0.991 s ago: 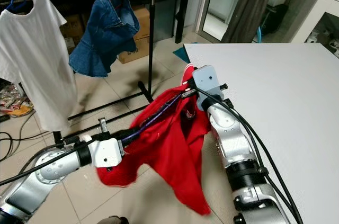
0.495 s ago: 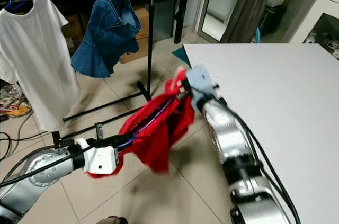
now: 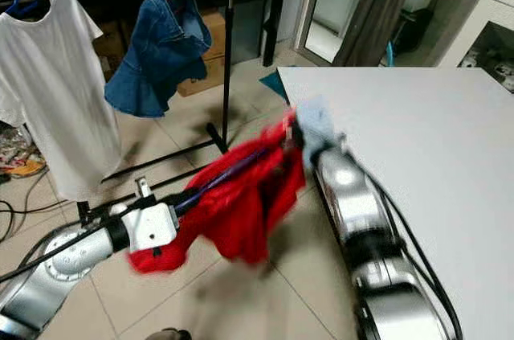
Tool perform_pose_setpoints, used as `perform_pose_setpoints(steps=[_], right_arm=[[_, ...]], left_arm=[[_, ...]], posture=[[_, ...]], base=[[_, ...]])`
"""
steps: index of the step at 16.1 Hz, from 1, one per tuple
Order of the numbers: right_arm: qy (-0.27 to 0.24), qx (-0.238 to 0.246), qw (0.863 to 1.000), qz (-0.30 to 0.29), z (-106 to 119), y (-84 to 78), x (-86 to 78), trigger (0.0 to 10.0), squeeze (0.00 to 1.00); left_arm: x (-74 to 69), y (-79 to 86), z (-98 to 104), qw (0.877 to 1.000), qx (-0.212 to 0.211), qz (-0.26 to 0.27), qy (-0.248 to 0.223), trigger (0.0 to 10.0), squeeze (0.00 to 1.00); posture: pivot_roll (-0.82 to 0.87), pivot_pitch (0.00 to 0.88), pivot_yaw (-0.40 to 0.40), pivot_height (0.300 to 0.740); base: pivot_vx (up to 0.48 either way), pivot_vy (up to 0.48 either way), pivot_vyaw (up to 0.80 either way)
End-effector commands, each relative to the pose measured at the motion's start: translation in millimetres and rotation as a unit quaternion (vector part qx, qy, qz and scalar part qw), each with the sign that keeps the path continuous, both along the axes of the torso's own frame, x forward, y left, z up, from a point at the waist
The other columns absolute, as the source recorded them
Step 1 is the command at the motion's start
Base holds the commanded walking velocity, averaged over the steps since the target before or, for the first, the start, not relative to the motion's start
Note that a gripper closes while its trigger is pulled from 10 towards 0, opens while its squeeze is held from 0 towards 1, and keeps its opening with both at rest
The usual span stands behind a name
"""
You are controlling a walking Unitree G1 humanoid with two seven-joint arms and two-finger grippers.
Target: Hang hanger
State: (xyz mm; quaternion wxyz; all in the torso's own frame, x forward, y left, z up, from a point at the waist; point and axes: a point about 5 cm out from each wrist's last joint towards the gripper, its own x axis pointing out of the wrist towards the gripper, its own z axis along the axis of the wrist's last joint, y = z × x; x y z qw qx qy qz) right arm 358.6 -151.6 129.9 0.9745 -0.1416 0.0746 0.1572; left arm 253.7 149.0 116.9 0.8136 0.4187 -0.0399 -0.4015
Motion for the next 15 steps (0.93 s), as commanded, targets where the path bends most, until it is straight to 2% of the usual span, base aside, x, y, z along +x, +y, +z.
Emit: perform_pose_setpoints(steps=[1,2,3,6,8,9,11,12,15], right_arm=[[0.001,-0.009,0.999,0.038,-2,3.1,-7.7,0.0,0.0],[0.004,-0.006,0.999,0.052,-6,4.4,-11.9,0.0,0.0],[0.01,-0.005,0.996,0.093,-13,9.5,-22.4,0.0,0.0],[0.015,0.003,0.991,0.132,-18,17.6,-32.1,0.0,0.0],[0.024,0.015,0.988,0.153,-29,25.9,-39.5,0.0,0.0],[0.03,0.032,0.987,0.155,-40,32.6,-44.4,0.0,0.0],[0.035,0.039,0.987,0.152,-45,35.5,-45.5,0.0,0.0],[0.055,0.05,0.985,0.159,-49,46.1,-44.7,0.0,0.0],[0.043,0.046,0.986,0.151,-38,50.2,-32.4,0.0,0.0]], left_arm=[[-2.7,1.3,5,1.0,-0.016,0.002,-0.002,10.0,0.0],[-4.0,2.0,7,1.0,-0.023,0.003,-0.001,10.0,0.0],[-10.8,1.5,7,0.999,-0.044,-0.01,0.011,10.0,0.0],[-22.9,2.5,1,0.997,-0.063,-0.027,0.044,10.0,0.0],[-34.9,7.1,-7,0.994,-0.075,-0.033,0.078,10.0,0.0],[-45.0,8.8,-13,0.991,-0.069,-0.047,0.104,10.0,0.0],[-49.8,8.9,-16,0.989,-0.061,-0.056,0.119,10.0,0.0],[-65.7,17.7,-33,0.98,-0.003,-0.068,0.187,10.0,0.0],[-77.1,28.5,-45,0.967,0.039,-0.07,0.241,10.0,0.0]], posture=[[0.24,0.072,-0.092,0.74],[0.24,0.072,-0.092,0.74],[0.24,0.075,-0.09,0.74],[0.23,0.077,-0.087,0.74],[0.23,0.079,-0.091,0.74],[0.23,0.079,-0.091,0.74],[0.23,0.079,-0.091,0.74],[0.25,0.086,-0.1,0.74],[0.25,0.089,-0.102,0.74]], base=[[0.0,0.0,0.0],[0.0,0.0,0.0],[0.0,0.0,0.0],[0.0,0.0,0.0],[0.0,0.0,0.0],[0.0,0.0,0.0],[0.0,0.0,0.0],[0.0,0.0,0.0],[0.0,0.0,0.0]])
